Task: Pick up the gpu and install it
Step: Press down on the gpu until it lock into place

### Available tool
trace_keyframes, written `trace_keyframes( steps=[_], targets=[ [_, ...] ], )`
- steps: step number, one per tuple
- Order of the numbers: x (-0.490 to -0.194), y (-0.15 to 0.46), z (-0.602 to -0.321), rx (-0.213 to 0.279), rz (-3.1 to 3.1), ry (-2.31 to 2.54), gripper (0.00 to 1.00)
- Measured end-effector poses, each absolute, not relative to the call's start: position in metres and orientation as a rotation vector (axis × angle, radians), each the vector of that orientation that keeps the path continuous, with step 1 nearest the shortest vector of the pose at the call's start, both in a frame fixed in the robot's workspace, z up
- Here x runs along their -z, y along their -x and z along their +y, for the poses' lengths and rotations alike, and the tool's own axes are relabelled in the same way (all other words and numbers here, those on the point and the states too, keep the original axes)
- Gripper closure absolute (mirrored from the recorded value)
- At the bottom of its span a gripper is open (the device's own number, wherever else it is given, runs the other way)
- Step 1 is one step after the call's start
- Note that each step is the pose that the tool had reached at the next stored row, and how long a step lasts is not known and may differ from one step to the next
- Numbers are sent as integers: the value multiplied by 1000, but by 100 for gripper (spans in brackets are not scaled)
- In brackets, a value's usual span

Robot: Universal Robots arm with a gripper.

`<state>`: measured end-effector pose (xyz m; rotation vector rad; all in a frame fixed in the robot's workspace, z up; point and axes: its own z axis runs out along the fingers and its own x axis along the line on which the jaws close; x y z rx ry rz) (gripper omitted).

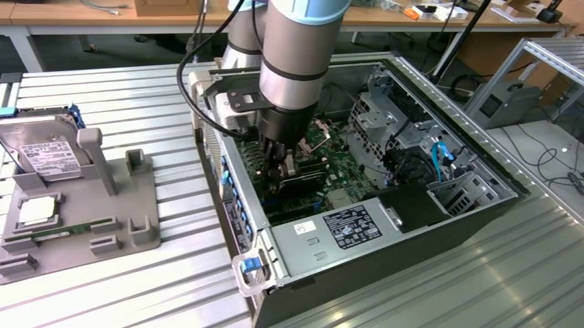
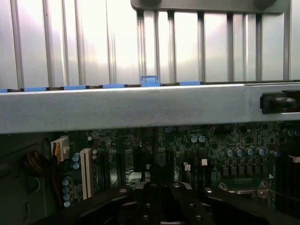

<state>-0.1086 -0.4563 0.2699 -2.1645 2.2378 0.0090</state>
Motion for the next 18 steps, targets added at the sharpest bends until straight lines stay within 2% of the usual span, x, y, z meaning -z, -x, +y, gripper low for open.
trace_keyframes(
  steps=[6,18],
  targets=[
    [-292,107,-456,-9,2238,2165,89],
    [-283,54,-456,-53,2259,2184,89]
  ],
)
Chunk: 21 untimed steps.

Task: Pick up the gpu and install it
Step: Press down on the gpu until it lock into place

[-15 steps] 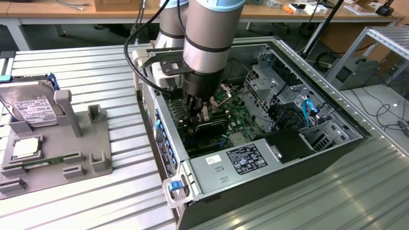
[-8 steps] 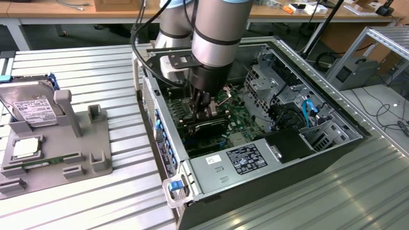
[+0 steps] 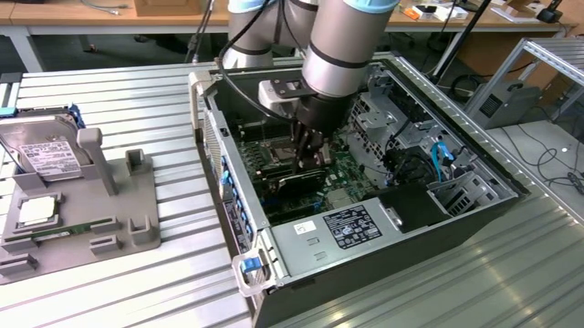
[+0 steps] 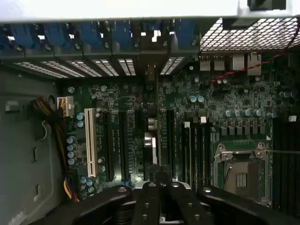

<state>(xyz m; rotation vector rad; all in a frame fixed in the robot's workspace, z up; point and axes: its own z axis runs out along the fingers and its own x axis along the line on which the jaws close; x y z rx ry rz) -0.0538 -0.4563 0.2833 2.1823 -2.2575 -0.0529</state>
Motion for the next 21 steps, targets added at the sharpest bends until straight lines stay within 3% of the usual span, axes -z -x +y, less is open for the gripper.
trace_keyframes(
  steps=[8,12,15,21],
  targets=[
    [-265,47,-456,97,-2236,-2160,89],
    [-283,47,-456,95,-2237,-2162,89],
    [-313,49,-456,84,-2243,-2167,89],
    [-316,52,-456,74,-2247,-2172,89]
  ],
)
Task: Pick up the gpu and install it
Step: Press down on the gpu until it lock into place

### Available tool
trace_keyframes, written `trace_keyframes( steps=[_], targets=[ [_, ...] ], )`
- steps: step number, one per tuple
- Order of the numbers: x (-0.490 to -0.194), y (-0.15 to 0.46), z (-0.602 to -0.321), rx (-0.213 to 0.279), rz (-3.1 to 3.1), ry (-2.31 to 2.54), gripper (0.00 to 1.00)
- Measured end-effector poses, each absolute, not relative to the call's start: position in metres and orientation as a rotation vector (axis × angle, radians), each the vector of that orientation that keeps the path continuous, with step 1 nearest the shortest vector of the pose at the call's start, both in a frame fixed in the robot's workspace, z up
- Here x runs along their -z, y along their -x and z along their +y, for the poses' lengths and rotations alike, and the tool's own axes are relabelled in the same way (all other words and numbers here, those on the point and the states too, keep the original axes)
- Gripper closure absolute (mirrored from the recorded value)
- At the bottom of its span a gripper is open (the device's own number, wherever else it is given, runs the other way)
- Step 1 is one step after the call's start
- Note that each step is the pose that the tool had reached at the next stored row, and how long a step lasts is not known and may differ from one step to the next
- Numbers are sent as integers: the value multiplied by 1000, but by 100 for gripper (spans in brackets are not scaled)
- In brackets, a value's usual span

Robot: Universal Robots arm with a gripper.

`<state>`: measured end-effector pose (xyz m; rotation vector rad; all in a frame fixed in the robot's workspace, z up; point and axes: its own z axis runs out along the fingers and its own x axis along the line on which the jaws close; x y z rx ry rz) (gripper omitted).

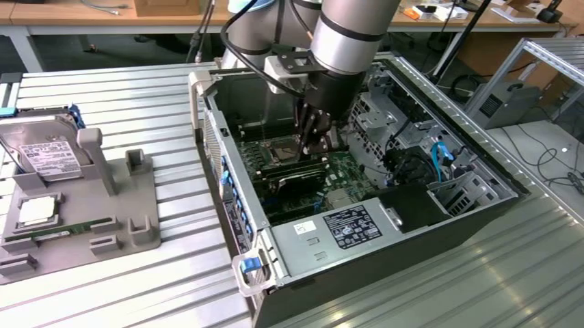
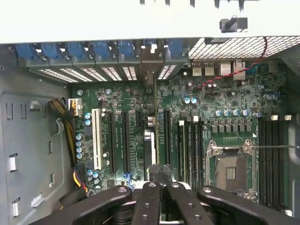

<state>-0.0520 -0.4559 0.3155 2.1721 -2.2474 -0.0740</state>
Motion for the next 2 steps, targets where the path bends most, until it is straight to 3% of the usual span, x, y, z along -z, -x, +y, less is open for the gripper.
trace_keyframes(
  steps=[2],
  targets=[
    [-316,52,-456,74,-2247,-2172,89]
  ],
)
